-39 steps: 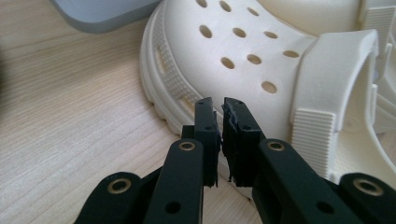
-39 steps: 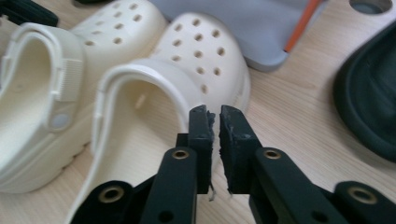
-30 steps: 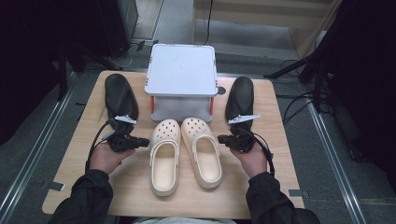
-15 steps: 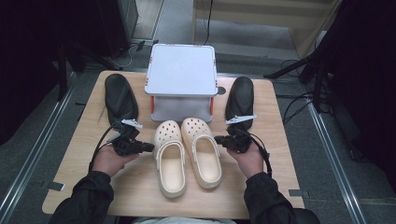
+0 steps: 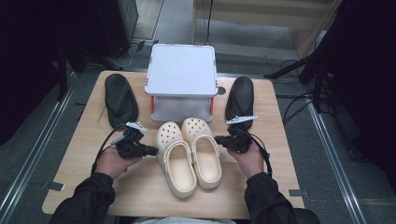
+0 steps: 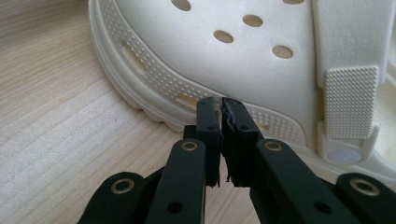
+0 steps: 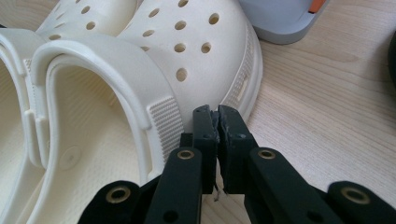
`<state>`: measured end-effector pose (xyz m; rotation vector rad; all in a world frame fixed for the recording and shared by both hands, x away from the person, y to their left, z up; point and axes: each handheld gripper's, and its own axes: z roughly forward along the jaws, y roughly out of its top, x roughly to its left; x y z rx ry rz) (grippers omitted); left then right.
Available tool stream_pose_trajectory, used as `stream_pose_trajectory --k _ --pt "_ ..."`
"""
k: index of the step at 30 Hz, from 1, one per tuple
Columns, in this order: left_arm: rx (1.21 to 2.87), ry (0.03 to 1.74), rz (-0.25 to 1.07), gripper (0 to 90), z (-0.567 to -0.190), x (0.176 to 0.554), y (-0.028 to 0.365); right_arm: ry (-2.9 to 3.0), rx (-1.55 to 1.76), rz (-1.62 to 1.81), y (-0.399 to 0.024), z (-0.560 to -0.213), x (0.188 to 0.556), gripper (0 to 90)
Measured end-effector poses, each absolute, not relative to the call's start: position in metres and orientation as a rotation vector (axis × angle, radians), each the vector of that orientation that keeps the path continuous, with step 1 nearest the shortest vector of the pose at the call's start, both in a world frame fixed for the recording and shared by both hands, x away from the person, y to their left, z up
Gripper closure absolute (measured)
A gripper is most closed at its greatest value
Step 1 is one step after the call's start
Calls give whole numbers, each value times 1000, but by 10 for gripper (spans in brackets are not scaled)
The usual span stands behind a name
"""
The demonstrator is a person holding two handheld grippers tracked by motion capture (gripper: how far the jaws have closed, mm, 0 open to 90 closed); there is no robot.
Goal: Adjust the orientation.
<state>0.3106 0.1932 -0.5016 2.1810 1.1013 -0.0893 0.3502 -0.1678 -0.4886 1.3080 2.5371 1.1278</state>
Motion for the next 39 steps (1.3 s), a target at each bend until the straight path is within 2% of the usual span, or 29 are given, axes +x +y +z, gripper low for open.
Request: stream_pose_trajectory --k 5,11,19,20,30,39 --pt "2170 1108 -95 868 -501 310 194 2539 1304 1125 -167 -489 351 870" --pt "2104 1127 -99 853 -493 315 204 2496 1293 1126 -174 -481 348 796" --pt "2075 1104 -41 737 -474 319 206 2462 1206 1179 -178 -466 329 668" --pt "2058 1117 -34 686 -469 322 207 2451 1183 1194 -179 -462 322 636" --pt "2032 1103 -44 585 -441 342 207 2446 1180 1283 -184 -449 298 551" --pt "2029 1069 -5 751 -416 358 208 2491 1130 1270 -172 -455 280 531"
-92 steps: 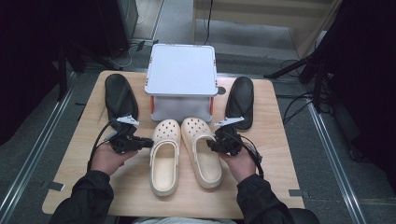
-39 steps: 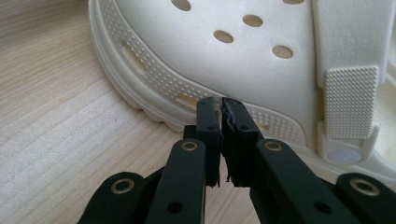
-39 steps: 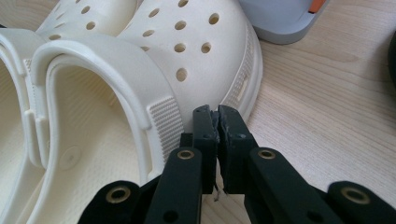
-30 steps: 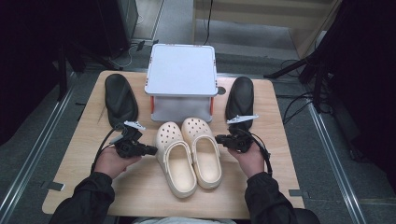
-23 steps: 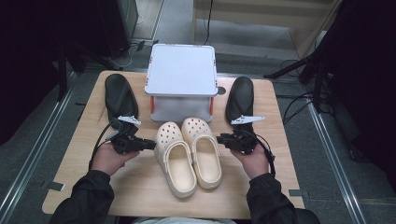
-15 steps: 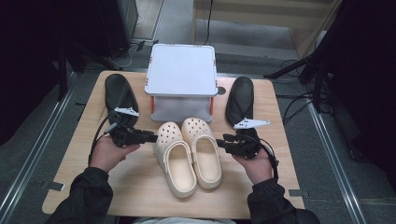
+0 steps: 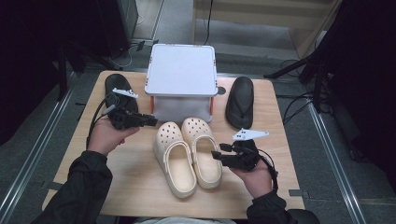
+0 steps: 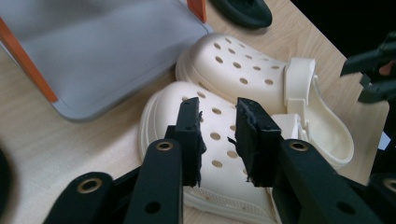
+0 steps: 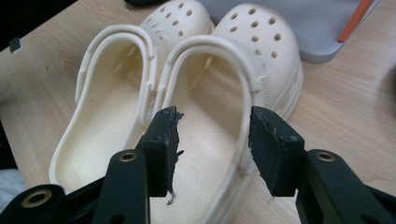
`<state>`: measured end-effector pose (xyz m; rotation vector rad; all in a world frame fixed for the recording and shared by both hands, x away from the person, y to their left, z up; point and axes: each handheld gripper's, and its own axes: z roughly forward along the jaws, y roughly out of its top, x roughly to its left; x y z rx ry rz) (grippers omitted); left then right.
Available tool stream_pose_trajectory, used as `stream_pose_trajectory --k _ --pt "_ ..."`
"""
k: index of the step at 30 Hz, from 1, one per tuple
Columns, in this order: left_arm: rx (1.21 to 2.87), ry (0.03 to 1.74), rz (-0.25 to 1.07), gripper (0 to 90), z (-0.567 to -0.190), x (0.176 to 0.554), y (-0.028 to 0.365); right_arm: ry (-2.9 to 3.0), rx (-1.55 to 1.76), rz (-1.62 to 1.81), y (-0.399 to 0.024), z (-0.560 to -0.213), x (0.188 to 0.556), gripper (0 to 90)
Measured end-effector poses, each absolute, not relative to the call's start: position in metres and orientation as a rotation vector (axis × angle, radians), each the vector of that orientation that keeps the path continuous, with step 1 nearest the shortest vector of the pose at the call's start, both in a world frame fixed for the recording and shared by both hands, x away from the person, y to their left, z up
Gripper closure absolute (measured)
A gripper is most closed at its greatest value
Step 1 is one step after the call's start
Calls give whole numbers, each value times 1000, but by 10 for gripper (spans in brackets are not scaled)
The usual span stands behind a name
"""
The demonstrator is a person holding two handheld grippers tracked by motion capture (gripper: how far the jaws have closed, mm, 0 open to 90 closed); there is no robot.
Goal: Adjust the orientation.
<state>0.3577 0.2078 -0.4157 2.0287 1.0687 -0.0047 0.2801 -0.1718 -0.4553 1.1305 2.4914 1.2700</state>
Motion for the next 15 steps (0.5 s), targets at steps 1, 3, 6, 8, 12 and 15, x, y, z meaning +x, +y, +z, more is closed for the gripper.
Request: stream_pose_trajectory --k 1,3,6,8,12,15 --pt "2032 1066 -2 751 -413 361 208 2492 1128 1264 -170 -456 278 531" --pt "2027 1061 0 796 -406 369 207 2511 1088 1282 -164 -456 274 526" --pt "2051 1052 9 813 -400 376 205 2521 1079 1291 -162 -456 272 527" --pt "2051 1039 24 831 -389 385 204 2536 1074 1294 -160 -460 272 534" --pt "2033 1028 35 846 -377 397 205 2557 1089 1292 -157 -465 270 536" --pt "2020 1023 38 846 -369 408 203 2556 1089 1296 -157 -467 267 536"
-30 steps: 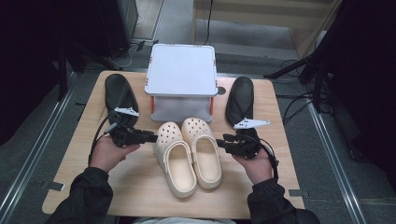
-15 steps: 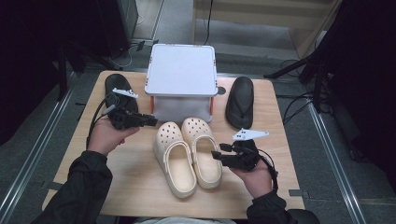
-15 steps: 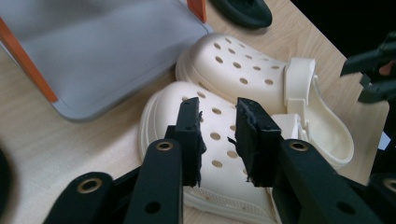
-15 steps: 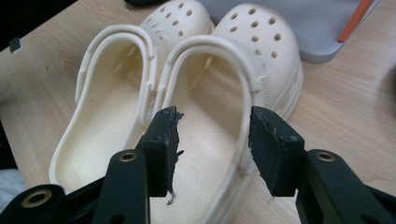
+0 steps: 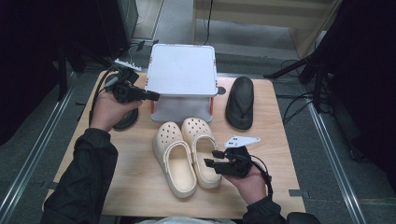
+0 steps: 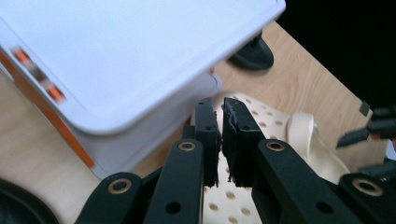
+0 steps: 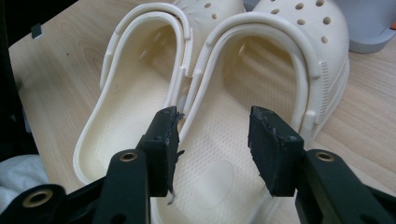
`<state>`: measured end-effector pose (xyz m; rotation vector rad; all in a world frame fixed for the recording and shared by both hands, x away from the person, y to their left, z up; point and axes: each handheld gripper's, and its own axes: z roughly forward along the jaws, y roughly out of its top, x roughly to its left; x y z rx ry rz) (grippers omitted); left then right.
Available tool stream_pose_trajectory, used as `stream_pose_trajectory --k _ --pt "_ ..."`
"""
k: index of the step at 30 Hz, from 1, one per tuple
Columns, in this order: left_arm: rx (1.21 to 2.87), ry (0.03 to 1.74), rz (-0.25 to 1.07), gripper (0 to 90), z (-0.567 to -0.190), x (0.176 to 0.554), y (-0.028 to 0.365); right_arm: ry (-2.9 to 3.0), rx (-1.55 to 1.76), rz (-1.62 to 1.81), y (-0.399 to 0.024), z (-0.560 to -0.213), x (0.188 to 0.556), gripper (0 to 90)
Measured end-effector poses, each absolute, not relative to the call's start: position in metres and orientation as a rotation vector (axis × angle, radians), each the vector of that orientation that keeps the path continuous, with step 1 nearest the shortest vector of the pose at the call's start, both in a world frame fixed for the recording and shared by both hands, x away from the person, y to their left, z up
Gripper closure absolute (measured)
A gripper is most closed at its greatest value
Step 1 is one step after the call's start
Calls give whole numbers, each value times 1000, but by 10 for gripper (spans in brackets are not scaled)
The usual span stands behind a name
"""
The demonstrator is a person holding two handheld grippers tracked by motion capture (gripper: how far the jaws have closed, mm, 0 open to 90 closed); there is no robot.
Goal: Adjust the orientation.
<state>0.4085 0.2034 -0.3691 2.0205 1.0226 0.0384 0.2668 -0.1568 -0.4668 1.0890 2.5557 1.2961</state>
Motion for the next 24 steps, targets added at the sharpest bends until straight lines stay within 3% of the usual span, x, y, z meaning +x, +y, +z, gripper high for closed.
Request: stream_pose_trajectory --k 13,24 --pt "2043 1044 69 859 -376 449 192 2557 1136 1300 -138 -476 261 496" --pt "2060 1006 85 863 -377 447 193 2508 1169 1244 -116 -486 264 438"
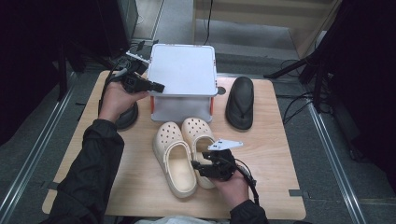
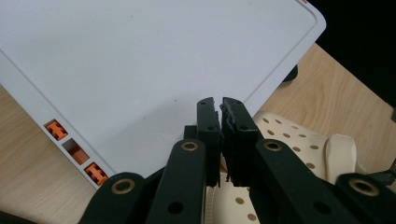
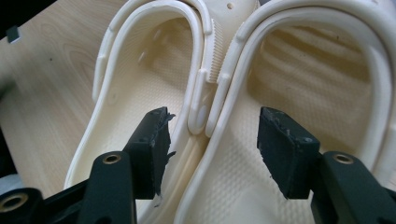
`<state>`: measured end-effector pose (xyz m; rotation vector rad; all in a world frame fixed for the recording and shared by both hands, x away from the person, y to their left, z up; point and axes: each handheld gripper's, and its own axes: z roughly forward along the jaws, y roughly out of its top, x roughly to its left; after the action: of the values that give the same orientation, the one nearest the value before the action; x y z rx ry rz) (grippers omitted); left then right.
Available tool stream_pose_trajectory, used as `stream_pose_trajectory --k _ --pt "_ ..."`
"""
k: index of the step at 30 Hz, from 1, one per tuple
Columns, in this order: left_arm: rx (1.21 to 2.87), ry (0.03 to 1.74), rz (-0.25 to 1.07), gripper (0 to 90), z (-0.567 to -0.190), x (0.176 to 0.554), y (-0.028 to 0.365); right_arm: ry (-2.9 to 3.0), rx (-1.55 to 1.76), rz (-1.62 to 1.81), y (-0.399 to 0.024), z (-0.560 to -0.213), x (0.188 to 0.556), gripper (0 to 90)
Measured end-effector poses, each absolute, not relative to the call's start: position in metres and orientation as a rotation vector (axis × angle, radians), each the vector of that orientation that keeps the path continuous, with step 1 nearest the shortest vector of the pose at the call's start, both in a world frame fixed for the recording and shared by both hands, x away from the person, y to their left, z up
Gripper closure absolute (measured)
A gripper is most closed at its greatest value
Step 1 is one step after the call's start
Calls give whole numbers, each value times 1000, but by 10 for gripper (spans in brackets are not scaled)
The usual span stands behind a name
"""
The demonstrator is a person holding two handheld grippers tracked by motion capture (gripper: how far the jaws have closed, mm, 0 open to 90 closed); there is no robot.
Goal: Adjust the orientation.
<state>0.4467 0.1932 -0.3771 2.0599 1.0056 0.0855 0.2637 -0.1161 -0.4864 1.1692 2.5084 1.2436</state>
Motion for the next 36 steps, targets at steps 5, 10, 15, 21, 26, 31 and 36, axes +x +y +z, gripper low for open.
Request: stream_pose_trajectory --k 5,10,15,21,26,31,36 --pt "2077 1000 106 863 -376 446 191 2509 1188 1228 -106 -492 270 437" --pt "2065 1011 87 837 -377 446 193 2510 1212 1230 -95 -490 281 431" --pt "2072 1007 90 845 -377 445 195 2497 1249 1172 -81 -489 288 439" --pt "2060 1011 114 875 -377 443 195 2462 1298 1171 -75 -494 295 498" --pt "2048 1009 108 899 -378 444 196 2441 1352 1198 -75 -496 298 569" --pt "2044 1010 107 900 -378 444 195 2425 1370 1187 -76 -495 298 610" --pt "2034 1005 100 900 -380 444 197 2410 1412 1195 -82 -490 300 656"
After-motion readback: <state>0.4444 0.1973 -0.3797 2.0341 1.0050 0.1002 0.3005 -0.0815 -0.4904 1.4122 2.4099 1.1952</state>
